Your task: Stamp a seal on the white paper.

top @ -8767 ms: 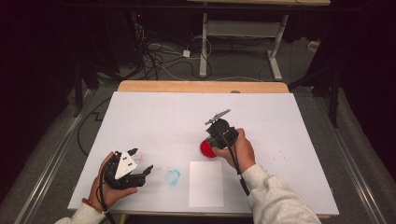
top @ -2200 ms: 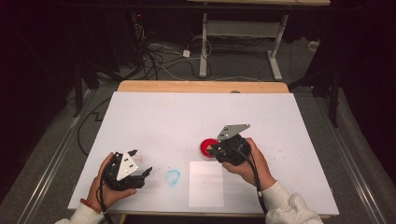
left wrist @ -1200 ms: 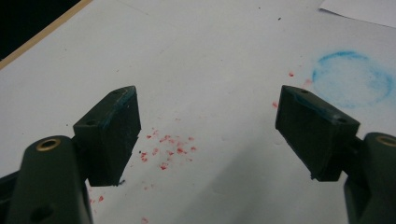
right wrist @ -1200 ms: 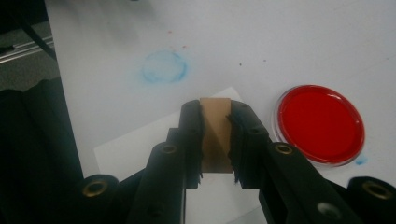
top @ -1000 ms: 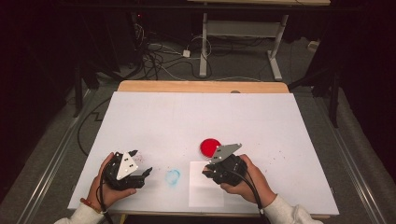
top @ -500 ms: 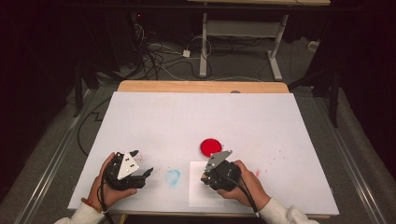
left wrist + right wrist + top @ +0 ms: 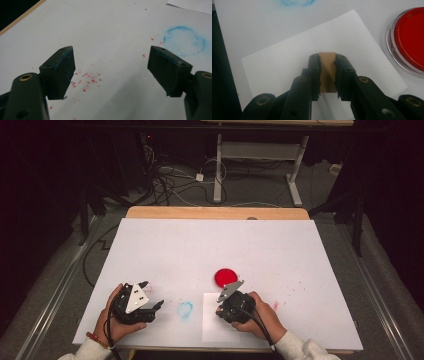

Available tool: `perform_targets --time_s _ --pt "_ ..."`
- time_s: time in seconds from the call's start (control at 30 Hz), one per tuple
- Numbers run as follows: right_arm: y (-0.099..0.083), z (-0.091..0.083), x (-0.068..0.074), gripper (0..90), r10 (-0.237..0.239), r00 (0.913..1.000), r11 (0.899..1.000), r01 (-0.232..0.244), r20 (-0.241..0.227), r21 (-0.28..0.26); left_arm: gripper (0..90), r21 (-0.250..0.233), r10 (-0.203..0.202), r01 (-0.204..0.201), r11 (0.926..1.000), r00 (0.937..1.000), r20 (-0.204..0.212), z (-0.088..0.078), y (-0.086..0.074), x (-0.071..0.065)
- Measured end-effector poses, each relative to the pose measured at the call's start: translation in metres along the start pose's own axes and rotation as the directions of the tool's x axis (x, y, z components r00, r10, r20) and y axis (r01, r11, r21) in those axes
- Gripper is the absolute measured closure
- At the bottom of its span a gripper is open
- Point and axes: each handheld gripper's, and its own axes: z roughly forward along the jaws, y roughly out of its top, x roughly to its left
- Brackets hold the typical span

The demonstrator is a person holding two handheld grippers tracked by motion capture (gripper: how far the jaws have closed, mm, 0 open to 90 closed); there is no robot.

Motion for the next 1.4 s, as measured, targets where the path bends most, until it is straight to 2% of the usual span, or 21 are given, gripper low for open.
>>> perform_targets --time_s 0.2,0.53,1.2,1.3,1.33,1.4 --pt "-0.002 0.001 0.002 76.7 0.0 1.0 1.0 0.0 0.009 -0.006 21.4 0.005 0.009 -0.009 1.0 1.0 0.001 0.0 0.001 -0.001" --pt "-0.003 0.002 -0.001 76.7 0.016 0.9998 1.0 -0.016 -0.007 -0.011 21.5 0.006 0.013 -0.013 0.9999 0.9999 -0.001 0.0 0.002 -0.003" --pt "-0.001 0.002 0.001 76.7 0.0 1.0 1.0 0.0 0.008 0.0 21.4 0.016 0.022 -0.022 0.9996 0.9997 -0.005 0.001 0.002 -0.003" --pt "-0.001 0.001 -0.001 76.6 0.002 1.0 1.0 -0.002 -0.005 0.002 21.4 0.014 0.023 -0.023 0.9996 0.9997 -0.007 0.0 0.002 -0.003" --pt "0.0 -0.002 -0.002 76.6 -0.002 1.0 1.0 0.002 0.009 0.005 21.4 0.012 0.021 -0.021 0.9997 0.9997 -0.009 0.0 0.002 -0.003" --pt "0.001 -0.013 -0.007 76.6 0.024 0.9997 0.999 -0.023 0.001 -0.046 21.4 0.012 0.018 -0.018 0.9998 0.9998 -0.01 0.0 0.002 -0.002"
